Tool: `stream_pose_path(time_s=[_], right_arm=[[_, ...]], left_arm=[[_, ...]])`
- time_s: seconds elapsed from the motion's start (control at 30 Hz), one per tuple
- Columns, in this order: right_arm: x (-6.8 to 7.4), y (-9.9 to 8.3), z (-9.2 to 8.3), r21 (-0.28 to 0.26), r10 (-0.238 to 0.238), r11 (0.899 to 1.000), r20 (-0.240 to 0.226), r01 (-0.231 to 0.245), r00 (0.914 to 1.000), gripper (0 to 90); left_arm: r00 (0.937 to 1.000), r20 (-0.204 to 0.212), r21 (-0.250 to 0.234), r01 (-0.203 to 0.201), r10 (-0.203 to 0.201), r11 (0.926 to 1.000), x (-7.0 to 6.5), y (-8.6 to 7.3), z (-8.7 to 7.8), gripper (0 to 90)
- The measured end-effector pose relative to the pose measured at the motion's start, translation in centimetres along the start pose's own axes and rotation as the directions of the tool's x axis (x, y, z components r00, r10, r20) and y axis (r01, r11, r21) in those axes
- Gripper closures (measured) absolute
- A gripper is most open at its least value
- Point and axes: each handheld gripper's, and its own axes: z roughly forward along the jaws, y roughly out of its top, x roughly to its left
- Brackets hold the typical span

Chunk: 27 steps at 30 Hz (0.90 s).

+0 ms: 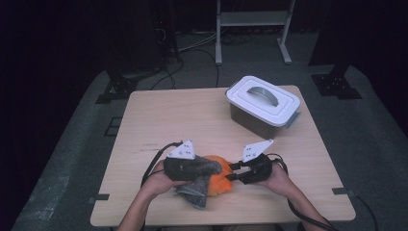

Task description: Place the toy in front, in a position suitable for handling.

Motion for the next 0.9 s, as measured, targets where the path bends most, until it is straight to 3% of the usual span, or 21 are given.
stream_pose_path(time_s=[0.27, 0.6, 0.77, 0.9], right_arm=[[-0.4, -0.2, -0.1, 0.005, 0.014, 1.000, -0.003, -0.013, 0.9999, 62.0], [-0.1, -0.2, -0.4, 0.016, -0.015, 1.000, 0.008, 0.015, 0.9998, 62.2], [0.0, -0.2, -0.9, 0.014, -0.029, 1.000, 0.016, 0.028, 0.9995, 62.6], [0.4, 0.1, -1.1, 0.017, -0.055, 0.998, 0.024, 0.055, 0.9982, 62.6]], left_arm=[[0.9967, -0.037, -0.013, 0.071, -0.072, 0.9974, 1.3, -2.3, -1.4, 75.5], [0.9874, -0.060, -0.009, 0.146, -0.146, 0.9892, 2.5, -4.7, -2.3, 75.4], [0.9869, -0.042, -0.035, 0.154, -0.156, 0.9874, 2.7, -4.3, -2.4, 75.4], [0.9928, -0.003, -0.065, 0.119, -0.120, 0.9907, 2.2, -2.6, -1.9, 75.4]])
